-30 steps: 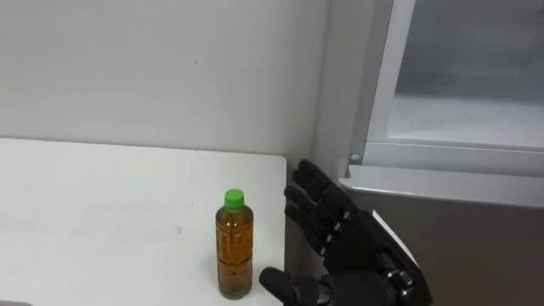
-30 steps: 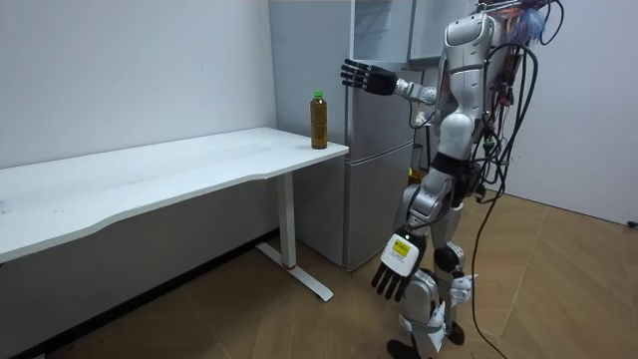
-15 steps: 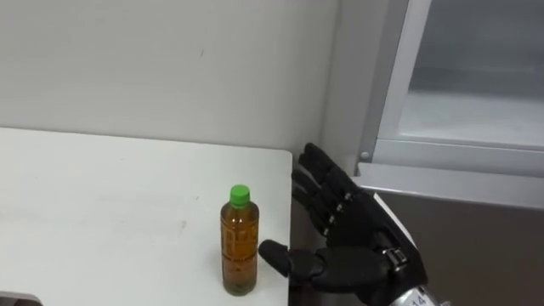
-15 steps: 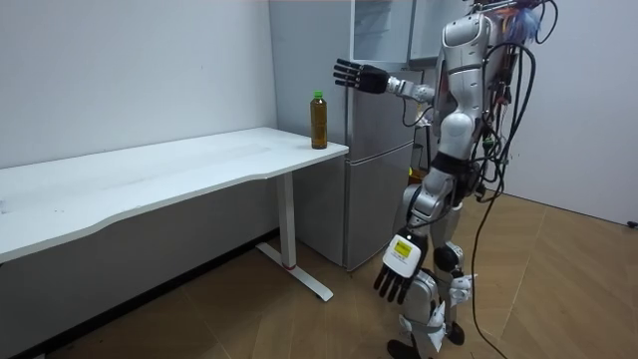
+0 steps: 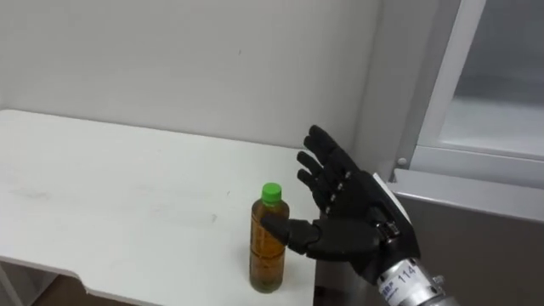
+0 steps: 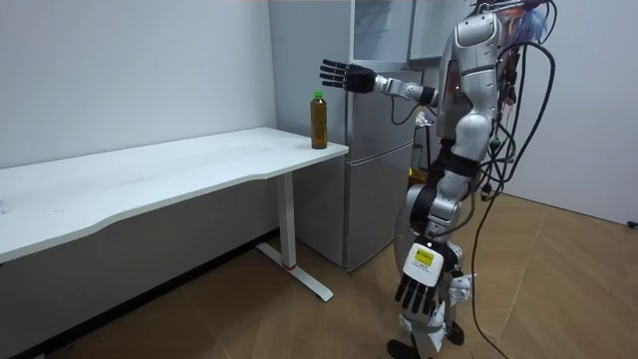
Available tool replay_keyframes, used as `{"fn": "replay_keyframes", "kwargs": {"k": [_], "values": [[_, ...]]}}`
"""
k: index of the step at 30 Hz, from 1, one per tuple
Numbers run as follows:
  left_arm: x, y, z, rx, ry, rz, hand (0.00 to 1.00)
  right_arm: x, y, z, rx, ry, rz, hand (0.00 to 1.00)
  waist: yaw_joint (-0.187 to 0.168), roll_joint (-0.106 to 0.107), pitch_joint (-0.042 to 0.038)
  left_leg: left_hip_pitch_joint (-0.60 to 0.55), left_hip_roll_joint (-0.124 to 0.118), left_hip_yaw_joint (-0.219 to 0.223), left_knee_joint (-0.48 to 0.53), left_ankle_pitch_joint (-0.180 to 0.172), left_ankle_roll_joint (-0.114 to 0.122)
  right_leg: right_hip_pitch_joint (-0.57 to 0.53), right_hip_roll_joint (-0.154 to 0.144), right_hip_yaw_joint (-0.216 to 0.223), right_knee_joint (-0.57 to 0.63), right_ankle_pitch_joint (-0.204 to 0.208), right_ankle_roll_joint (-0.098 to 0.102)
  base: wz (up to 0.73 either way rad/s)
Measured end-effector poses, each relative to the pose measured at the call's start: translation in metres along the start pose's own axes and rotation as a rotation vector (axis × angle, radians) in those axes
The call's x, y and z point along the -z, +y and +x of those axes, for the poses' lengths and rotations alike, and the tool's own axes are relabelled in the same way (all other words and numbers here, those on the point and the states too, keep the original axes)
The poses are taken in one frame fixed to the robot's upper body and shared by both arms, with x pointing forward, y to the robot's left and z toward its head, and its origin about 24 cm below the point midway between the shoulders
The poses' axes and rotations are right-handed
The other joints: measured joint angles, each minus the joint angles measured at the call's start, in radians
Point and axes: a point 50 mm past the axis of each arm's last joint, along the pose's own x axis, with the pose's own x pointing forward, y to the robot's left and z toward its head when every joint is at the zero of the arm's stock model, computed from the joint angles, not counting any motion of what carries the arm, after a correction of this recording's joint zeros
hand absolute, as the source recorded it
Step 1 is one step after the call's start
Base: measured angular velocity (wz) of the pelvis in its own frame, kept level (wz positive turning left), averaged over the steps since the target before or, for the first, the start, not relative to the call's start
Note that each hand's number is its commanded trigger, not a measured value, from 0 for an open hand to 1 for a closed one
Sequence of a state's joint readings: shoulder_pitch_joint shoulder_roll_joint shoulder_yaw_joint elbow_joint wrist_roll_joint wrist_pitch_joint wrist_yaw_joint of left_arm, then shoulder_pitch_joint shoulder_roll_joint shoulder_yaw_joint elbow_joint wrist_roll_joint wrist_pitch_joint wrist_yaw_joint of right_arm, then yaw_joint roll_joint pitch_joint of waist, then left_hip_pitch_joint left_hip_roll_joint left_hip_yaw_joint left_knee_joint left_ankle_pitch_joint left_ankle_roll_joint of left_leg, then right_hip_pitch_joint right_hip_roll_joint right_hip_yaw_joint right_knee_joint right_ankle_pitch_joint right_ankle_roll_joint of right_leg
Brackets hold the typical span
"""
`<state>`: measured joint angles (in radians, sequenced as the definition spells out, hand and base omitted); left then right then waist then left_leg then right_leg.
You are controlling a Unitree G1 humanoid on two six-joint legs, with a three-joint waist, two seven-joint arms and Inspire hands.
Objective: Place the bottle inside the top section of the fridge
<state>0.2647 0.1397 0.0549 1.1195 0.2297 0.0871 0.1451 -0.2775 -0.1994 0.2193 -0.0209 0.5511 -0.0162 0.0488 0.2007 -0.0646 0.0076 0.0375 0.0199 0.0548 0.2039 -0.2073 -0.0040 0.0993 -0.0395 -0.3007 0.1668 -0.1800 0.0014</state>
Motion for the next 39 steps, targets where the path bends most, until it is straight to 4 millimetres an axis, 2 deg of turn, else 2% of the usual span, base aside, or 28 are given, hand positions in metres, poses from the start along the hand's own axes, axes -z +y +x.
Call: {"fn": "replay_keyframes", "kwargs": {"k": [5, 7, 15, 29, 34, 39], "values": [[0.001, 0.002, 0.0, -0.003, 0.015, 0.004, 0.0, 0.008, -0.007, 0.001, 0.052, 0.046, -0.012, 0.0, 0.005, -0.024, 0.0021, -0.009, -0.002, -0.009, 0.001, 0.0, 0.0, 0.002, -0.001, -0.006, 0.001, 0.0, 0.0, 0.05], [0.002, 0.002, 0.0, -0.001, 0.016, 0.005, 0.0, 0.009, -0.008, 0.002, 0.07, 0.052, -0.013, 0.0, 0.008, -0.024, 0.002, -0.009, -0.003, -0.012, 0.002, 0.0, 0.001, 0.005, -0.002, -0.007, 0.001, 0.0, 0.0, 0.04], [0.0, 0.002, 0.0, 0.0, 0.015, 0.006, 0.0, 0.01, -0.011, 0.002, 0.116, 0.055, -0.012, 0.0, 0.029, -0.013, 0.0071, -0.012, -0.005, -0.016, 0.003, 0.001, 0.001, 0.004, -0.003, -0.011, 0.0, 0.0, 0.0, 0.02], [-0.004, 0.004, 0.0, -0.008, 0.005, 0.019, 0.0, 0.014, -0.019, 0.013, 0.173, 0.084, -0.026, 0.0, 0.031, -0.013, 0.0005, -0.025, -0.016, -0.033, 0.008, 0.008, 0.01, 0.004, -0.014, -0.048, 0.0, 0.0, 0.001, 0.07], [-0.004, 0.004, 0.0, -0.008, 0.016, 0.023, 0.0, 0.023, -0.022, 0.012, 0.188, 0.123, -0.03, 0.0, 0.03, -0.003, 0.0029, -0.026, -0.016, -0.035, 0.013, 0.008, 0.01, 0.007, -0.014, -0.05, 0.0, 0.0, 0.001, 0.01], [-0.008, 0.007, 0.0, -0.004, -0.001, 0.024, 0.0, 0.039, -0.028, 0.01, 0.223, 0.197, -0.039, 0.0, 0.03, 0.0, 0.0001, -0.028, -0.016, -0.039, 0.014, 0.008, 0.01, 0.013, -0.015, -0.058, 0.0, 0.0, 0.001, 0.01]]}}
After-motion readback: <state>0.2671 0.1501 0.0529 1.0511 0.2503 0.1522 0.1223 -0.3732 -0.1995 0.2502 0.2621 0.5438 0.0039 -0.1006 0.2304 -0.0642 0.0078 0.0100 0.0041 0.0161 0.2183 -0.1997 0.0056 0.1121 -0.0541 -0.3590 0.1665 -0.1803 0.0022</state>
